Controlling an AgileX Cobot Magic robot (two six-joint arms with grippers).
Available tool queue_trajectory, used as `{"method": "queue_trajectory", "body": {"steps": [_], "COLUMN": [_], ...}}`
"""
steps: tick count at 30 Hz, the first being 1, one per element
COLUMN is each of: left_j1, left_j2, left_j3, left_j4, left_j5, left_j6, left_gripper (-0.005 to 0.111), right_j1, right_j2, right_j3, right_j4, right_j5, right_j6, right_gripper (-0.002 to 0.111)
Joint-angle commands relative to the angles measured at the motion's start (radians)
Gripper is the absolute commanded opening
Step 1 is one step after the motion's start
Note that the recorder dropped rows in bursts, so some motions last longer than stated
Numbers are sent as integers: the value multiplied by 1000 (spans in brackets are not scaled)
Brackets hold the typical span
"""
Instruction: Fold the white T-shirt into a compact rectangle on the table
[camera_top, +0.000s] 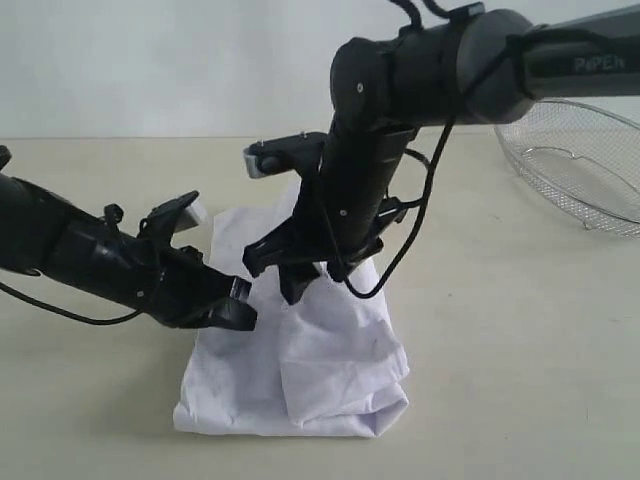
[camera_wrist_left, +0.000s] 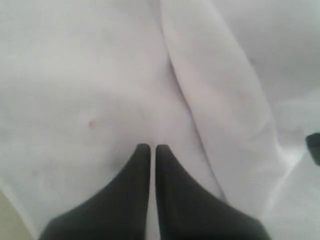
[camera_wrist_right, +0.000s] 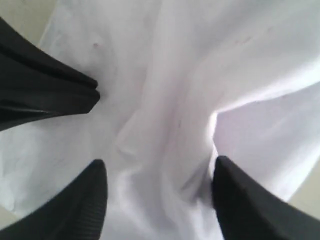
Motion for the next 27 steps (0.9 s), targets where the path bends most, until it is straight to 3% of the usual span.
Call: {"method": "queue_trajectory", "body": {"steps": [1, 6, 8, 11, 12, 19, 27], "left_j1": [-4, -4, -4, -7, -14, -68, -68], "left_j2": [-60, -106, -120, -139, -146, -200, -210], "left_j3": [-1, -1, -1, -3, -3, -4, -4], "left_j4": [25, 33, 33, 42, 45, 121, 161], "left_j5": [-7, -5, 12, 57, 62, 53, 38], "left_j6": [4, -3, -14, -14, -14, -52, -100], "left_gripper": [4, 4, 4, 4, 4, 4, 4], "right_j1": [-3, -5, -5, -17, -30, -155, -185], "right_j2": [-116, -215, -242, -251, -251, -251, -251], "right_j3": [-5, -5, -5, -5, -5, 162, 436], "right_j4": [-74, -343, -477, -568, -567, -521, -185], "right_j5": [46, 112, 201, 315, 315, 286, -61], "right_j6": [11, 138, 176, 194, 192, 176, 44], "right_gripper": [40, 39, 34, 5, 0, 0, 0]}}
